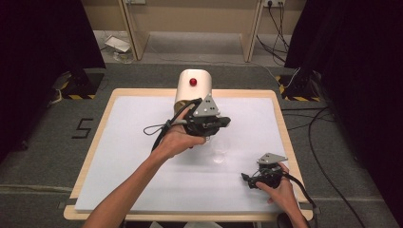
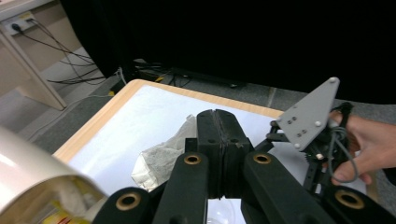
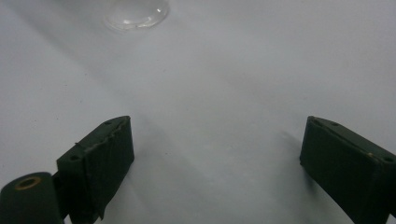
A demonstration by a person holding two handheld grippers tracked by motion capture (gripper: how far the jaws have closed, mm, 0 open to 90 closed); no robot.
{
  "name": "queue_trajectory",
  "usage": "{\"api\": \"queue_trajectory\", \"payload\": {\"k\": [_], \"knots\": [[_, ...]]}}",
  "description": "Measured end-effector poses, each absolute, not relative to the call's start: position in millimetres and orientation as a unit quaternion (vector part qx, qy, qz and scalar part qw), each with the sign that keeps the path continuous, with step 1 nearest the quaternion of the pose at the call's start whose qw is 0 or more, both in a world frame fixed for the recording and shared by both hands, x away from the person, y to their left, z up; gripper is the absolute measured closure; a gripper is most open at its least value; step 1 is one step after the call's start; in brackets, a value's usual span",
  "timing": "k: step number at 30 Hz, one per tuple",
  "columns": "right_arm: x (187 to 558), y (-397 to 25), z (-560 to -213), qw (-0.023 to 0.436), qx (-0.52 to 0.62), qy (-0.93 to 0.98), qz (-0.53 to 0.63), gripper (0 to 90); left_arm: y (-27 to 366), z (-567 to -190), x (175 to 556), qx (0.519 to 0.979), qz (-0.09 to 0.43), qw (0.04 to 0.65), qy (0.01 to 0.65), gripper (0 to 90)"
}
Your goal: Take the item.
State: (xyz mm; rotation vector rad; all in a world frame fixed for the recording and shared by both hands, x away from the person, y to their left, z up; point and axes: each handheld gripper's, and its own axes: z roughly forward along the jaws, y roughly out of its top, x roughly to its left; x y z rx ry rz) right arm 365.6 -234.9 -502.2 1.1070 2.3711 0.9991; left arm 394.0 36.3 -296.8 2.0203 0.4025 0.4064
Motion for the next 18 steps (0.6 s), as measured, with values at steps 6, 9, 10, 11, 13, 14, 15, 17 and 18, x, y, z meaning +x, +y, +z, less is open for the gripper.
{"api": "queue_trajectory", "payload": {"k": [6,9,10,11,13,14,15,17,18], "knots": [[366,-235,-502,0.169,0.390,0.834,0.351,10.3,22,-303,391,0.843,0.158,0.492,0.154,88.6],[366,-235,-502,0.169,0.390,0.834,0.352,10.3,16,-307,390,0.846,0.152,0.489,0.148,88.6],[366,-235,-502,0.169,0.390,0.834,0.352,10.3,14,-310,389,0.848,0.149,0.488,0.148,88.6],[366,-235,-502,0.169,0.390,0.834,0.352,10.3,14,-310,389,0.848,0.149,0.488,0.148,88.6],[366,-235,-502,0.170,0.389,0.834,0.352,10.3,12,-314,390,0.850,0.147,0.484,0.148,88.6],[366,-235,-502,0.169,0.389,0.834,0.352,10.3,10,-319,390,0.853,0.145,0.479,0.149,88.5],[366,-235,-502,0.169,0.389,0.834,0.352,10.3,10,-319,390,0.853,0.145,0.479,0.149,88.5],[366,-235,-502,0.169,0.389,0.834,0.352,10.3,10,-324,392,0.854,0.143,0.476,0.152,88.5],[366,-235,-502,0.169,0.390,0.834,0.352,10.3,10,-329,394,0.856,0.140,0.473,0.155,88.5]]}}
